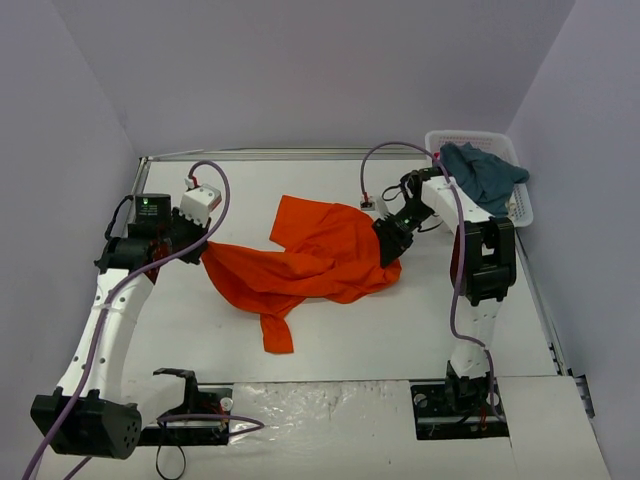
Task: Fold and stack the t-shirts
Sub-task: Flatten out the tshirt
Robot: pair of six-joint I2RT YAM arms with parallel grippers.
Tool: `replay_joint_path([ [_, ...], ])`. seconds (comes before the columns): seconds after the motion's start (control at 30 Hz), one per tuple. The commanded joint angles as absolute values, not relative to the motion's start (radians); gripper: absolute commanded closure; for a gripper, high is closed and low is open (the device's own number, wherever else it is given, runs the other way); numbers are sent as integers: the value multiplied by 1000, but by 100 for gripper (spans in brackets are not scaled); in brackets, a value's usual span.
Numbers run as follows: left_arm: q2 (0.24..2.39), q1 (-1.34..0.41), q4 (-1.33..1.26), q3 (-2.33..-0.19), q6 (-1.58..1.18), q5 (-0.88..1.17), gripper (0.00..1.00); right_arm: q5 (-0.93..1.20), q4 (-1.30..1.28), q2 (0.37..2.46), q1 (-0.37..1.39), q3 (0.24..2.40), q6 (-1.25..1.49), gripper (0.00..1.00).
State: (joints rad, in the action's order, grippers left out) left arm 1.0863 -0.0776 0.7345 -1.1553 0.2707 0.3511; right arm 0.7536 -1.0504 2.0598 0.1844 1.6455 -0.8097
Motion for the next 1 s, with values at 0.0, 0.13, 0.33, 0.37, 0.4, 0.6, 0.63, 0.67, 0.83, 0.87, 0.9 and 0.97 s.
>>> replay_joint_path([
  [0.0, 1060, -80, 732, -1161, 255, 367, 98, 785, -1085, 2045, 175, 1646, -808, 81],
  [0.13, 1058, -80, 732, -1158, 253, 368, 98, 785, -1086, 2039, 173, 1661, -802, 92],
  [0.33, 1049, -80, 727, -1147, 256, 371, 97, 793, -1086, 2008, 170, 1660, -807, 100],
  [0.37, 1049, -80, 729, -1147, 256, 371, 98, 792, -1085, 2003, 169, 1661, -805, 100],
  [0.4, 1049, -78, 727, -1146, 256, 373, 98, 792, -1085, 1999, 169, 1661, -804, 100],
  [0.6, 1039, -80, 724, -1132, 259, 373, 98, 744, -1118, 2009, 167, 1608, -811, 67],
  [0.63, 1034, -78, 721, -1128, 258, 373, 98, 739, -1121, 2013, 167, 1591, -816, 65],
  [0.67, 1031, -78, 721, -1123, 261, 371, 98, 735, -1121, 2016, 167, 1571, -821, 64],
  [0.83, 1022, -78, 715, -1112, 259, 377, 98, 722, -1104, 2011, 167, 1448, -845, 63],
  [0.87, 1022, -78, 713, -1111, 259, 379, 98, 723, -1100, 2010, 167, 1436, -848, 63],
  [0.9, 1023, -78, 713, -1111, 259, 379, 98, 724, -1094, 2010, 167, 1428, -848, 63],
  [0.97, 1025, -78, 713, -1112, 258, 382, 98, 727, -1089, 2008, 167, 1411, -848, 63],
])
